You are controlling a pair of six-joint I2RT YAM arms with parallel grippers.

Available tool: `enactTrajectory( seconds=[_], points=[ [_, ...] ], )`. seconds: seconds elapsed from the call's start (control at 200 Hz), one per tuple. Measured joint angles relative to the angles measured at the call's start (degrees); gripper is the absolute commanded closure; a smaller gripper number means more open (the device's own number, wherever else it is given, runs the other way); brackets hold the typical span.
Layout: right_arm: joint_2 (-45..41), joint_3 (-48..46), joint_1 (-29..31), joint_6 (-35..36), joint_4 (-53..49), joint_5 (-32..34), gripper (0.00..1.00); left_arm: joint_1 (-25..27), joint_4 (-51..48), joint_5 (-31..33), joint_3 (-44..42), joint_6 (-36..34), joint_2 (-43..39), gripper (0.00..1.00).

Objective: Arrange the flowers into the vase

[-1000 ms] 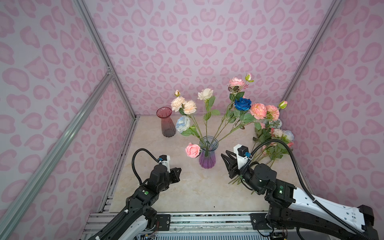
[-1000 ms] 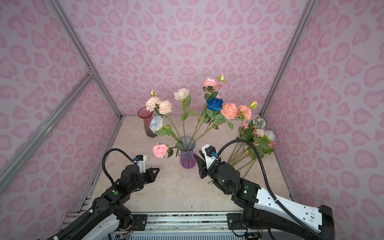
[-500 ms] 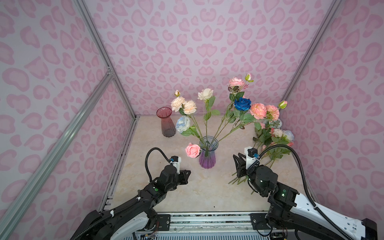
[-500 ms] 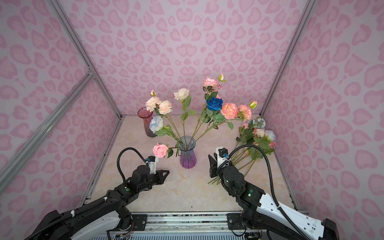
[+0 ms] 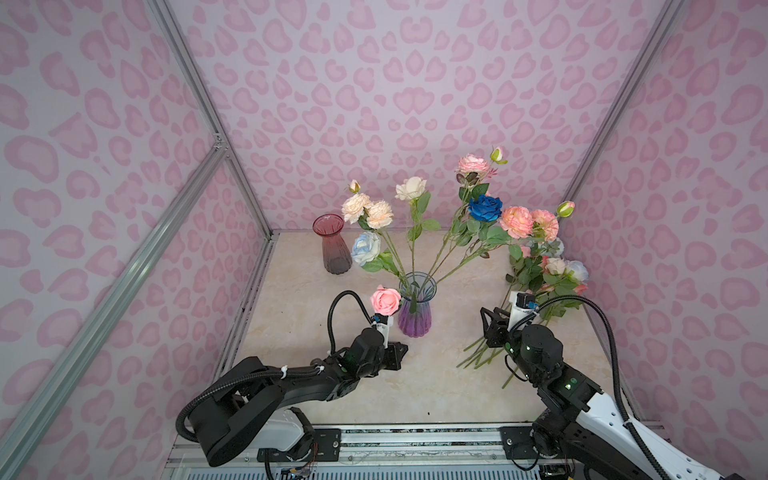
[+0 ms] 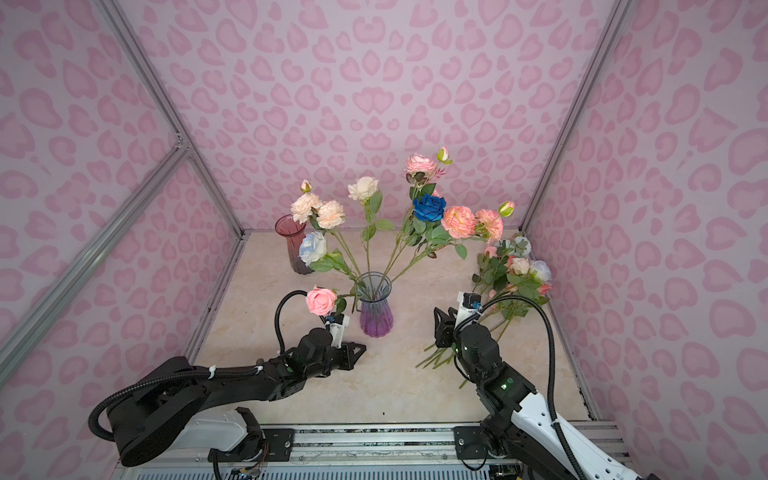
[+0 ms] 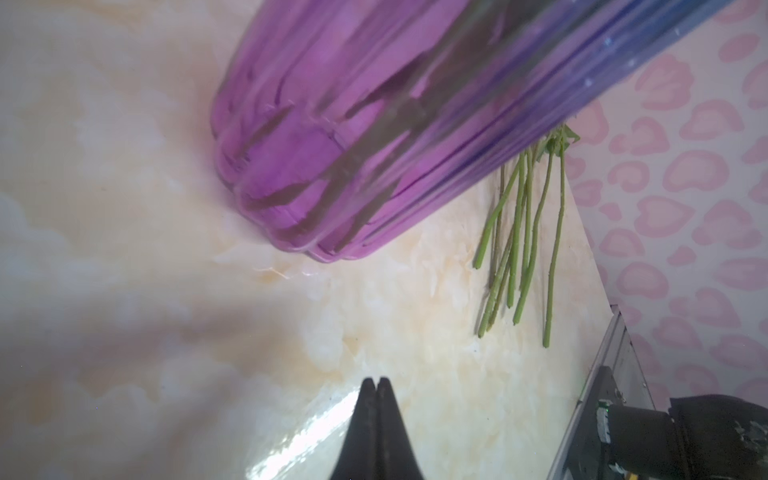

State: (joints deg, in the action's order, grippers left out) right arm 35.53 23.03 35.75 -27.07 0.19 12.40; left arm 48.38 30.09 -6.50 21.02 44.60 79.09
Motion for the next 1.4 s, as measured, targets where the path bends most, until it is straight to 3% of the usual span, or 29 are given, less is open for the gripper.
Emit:
enactTrajectory(
  seconds=[0.62,0.95,1.4],
  points=[
    [-6.7,2.3,-6.6,-0.3,-4.7,-0.8,0.52,0.5,3.5,2.5,9.0,-1.4,11.2,0.96],
    [-7.1,3.0,-7.5,-0.4,-6.2,-2.1,0.52,0.2,2.6,2.2,14.3,-6.0,15.9,0.96],
    [-8.0,3.8,-7.8,-0.4,-6.5,-2.1,0.52,-5.0,-0.5,-2.7,27.5,-10.1,24.9,0.96]
  ],
)
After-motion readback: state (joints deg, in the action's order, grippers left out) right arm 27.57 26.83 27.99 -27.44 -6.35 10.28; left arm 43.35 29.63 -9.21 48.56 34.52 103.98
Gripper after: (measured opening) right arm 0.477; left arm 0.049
